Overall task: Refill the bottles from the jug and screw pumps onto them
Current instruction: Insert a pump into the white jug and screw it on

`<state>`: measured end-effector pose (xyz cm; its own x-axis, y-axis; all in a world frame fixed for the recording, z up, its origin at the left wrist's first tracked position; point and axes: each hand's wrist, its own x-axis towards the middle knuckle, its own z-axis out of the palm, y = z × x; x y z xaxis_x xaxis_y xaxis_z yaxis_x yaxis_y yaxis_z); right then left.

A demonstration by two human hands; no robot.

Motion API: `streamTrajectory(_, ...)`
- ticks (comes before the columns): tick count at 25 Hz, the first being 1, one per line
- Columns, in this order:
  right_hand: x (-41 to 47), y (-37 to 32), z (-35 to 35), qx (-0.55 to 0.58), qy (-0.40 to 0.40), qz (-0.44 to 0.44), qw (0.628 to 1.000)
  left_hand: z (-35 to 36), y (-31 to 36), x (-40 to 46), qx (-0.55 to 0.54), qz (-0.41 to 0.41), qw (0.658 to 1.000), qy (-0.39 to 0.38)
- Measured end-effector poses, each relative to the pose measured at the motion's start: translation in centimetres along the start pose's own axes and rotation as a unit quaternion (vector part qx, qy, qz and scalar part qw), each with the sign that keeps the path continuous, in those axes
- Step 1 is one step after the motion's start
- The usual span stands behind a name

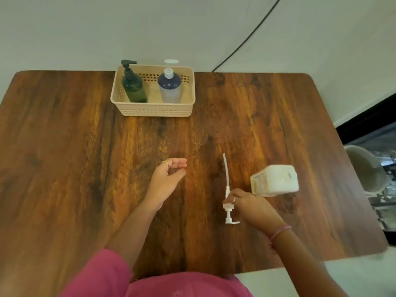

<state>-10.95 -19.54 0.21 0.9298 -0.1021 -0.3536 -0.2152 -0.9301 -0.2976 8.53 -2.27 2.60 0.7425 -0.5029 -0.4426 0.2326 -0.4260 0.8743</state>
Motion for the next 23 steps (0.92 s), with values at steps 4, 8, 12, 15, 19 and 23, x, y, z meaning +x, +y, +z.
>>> streamTrajectory(4,-1.4,-0.3,2.4,-0.077,-0.009,-0.065,0.995,3.1,-0.1,-2.2,0.014,0.014,1.0,-0.021)
streamTrajectory(8,-1.7,0.4,2.4,-0.069,0.011,-0.112,0.991,5.4,0.1,-3.0,0.027,0.024,0.999,-0.023)
streamTrajectory(12,-4.3,1.6,-1.0,-0.026,0.119,-0.163,0.979,7.4,1.1,-3.2,0.071,0.05,0.996,-0.033)
streamTrajectory(15,-6.8,2.5,-4.3,0.041,0.244,-0.181,0.952,8.9,2.0,-2.8,0.166,0.064,0.977,-0.119)
streamTrajectory(19,-8.7,4.5,-7.5,0.07,0.39,-0.176,0.901,13.5,2.3,-2.1,0.265,0.128,0.931,-0.214)
streamTrajectory(23,-9.0,6.4,-7.8,0.059,0.434,-0.145,0.887,18.7,2.5,-1.5,0.212,0.192,0.93,-0.231)
